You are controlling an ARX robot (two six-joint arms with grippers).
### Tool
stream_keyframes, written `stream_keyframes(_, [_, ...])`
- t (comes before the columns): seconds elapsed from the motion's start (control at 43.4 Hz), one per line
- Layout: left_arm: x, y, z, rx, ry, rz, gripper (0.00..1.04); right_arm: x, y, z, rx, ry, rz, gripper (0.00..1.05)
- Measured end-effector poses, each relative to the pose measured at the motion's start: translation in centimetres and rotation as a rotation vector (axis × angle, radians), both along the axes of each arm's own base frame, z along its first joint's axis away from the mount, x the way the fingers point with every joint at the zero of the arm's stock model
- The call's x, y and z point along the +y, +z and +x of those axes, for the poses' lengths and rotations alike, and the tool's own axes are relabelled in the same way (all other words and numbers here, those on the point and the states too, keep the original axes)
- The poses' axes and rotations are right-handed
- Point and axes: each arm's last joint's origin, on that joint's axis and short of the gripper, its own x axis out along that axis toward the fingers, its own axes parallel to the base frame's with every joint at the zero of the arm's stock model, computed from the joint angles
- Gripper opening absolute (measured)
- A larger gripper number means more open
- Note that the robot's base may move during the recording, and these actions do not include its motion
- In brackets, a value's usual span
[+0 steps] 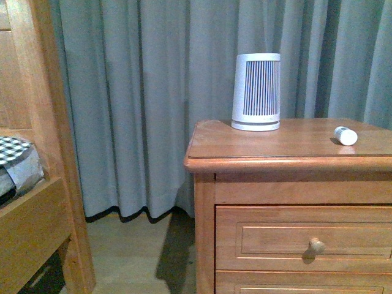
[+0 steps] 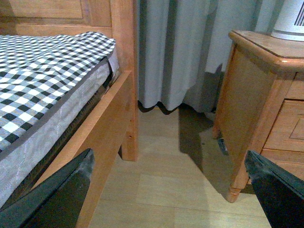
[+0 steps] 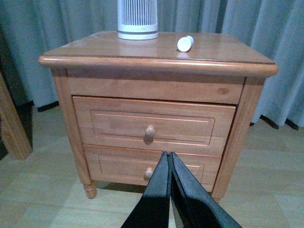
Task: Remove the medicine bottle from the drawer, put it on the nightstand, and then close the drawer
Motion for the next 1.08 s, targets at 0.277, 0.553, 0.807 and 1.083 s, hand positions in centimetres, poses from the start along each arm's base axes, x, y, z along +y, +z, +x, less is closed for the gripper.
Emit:
stream_keyframes(0.277, [0.00,0.00,0.00,0.000,0.000,0.000,0.98,0.00,0.00,0.00,0.000,0.000,0.000,0.46])
stream_keyframes(0.553, [0.00,0.00,0.00,0.000,0.000,0.000,0.98,0.00,0.00,0.00,0.000,0.000,0.000,0.98])
stream_keyframes(0.807, [0.00,0.00,0.00,0.000,0.000,0.000,0.98,0.00,0.00,0.00,0.000,0.000,0.002,0.98])
stream_keyframes(1.083, [0.00,0.00,0.00,0.000,0.000,0.000,0.98,0.00,0.00,0.00,0.000,0.000,0.002,0.98])
